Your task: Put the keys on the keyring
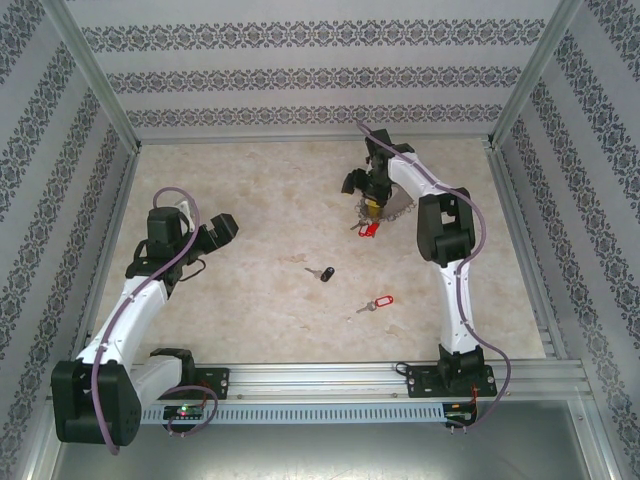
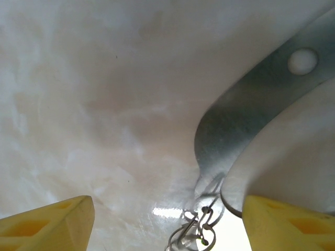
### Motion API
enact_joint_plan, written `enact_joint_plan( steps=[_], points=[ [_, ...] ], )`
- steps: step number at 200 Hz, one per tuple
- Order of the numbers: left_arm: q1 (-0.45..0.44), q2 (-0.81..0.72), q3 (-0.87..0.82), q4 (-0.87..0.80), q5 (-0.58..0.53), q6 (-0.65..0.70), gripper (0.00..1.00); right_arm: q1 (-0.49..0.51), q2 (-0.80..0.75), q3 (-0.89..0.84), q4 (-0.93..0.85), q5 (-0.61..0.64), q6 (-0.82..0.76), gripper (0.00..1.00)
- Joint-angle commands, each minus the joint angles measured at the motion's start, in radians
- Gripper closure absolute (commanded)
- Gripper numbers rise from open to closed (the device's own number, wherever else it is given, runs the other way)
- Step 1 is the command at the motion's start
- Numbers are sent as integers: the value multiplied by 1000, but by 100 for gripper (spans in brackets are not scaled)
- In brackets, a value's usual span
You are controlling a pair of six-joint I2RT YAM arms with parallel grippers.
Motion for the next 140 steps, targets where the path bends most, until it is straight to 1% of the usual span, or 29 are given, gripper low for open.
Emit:
enact_joint_plan(
  steps=[1,38,74,104,140],
  points=[
    [-12,-19,14,-39,13,22,0,38,7,11,-63,0,9,27],
    [-12,-18,16,-49,-5,16,0,125,-23,-57,-21,-48,11,28],
    [-12,-20,14,-68,-30,5,0,235,-16,-85,44,-105,75,28],
    [-12,-33,11,-97,-67,-9,0,326,31,-41,80,-126,147,28],
    [-12,-98,4,-169,-178,-30,0,424,95,15,129,-143,249,29]
  ],
)
